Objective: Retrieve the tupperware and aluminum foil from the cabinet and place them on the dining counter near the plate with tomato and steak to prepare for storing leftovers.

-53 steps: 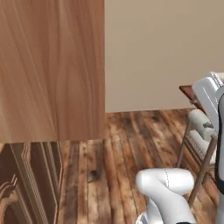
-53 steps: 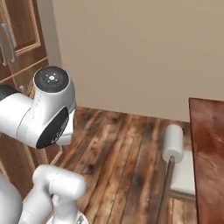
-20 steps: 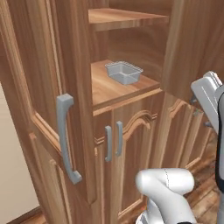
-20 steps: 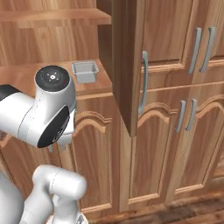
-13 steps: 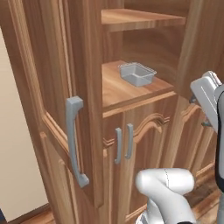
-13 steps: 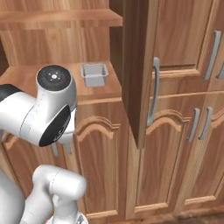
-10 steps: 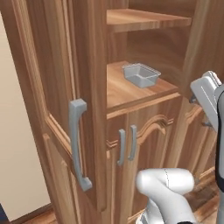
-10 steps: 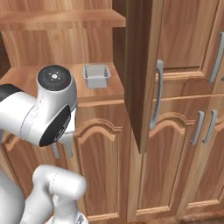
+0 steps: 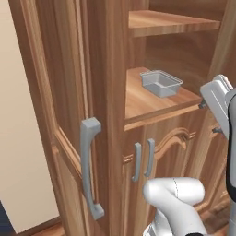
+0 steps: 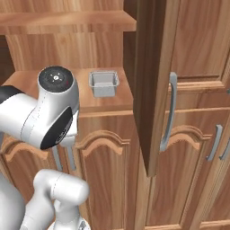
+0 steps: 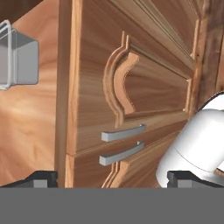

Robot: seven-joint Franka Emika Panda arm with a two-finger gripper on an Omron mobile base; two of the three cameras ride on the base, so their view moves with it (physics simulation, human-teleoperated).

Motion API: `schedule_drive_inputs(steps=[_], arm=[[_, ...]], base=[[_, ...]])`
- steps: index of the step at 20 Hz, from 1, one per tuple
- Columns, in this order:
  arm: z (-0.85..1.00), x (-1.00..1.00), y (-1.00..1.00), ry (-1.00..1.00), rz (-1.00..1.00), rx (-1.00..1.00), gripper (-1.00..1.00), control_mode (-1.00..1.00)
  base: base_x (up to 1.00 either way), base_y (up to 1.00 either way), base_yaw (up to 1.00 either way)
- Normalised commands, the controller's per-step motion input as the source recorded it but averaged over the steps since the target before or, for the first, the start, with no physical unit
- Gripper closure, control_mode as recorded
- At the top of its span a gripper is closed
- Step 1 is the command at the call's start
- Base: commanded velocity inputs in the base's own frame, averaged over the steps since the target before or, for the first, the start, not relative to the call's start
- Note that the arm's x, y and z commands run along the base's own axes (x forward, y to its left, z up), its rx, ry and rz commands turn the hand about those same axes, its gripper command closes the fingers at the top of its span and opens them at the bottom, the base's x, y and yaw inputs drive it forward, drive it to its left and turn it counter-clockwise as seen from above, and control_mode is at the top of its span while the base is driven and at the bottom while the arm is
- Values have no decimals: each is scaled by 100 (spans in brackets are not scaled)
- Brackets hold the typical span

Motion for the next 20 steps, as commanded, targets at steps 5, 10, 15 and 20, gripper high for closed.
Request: schedule_drive_inputs(steps=[5, 10, 15, 20], arm=[[0, 0, 0, 0, 0, 0, -100, 100], [0, 0, 0, 0, 0, 0, -100, 100], [-1, 29, -1, 0, 4, 0, -100, -100], [-8, 52, 0, 0, 7, 0, -100, -100]], base=[[59, -36, 6], [62, -17, 6], [23, -3, 2], [0, 0, 0]])
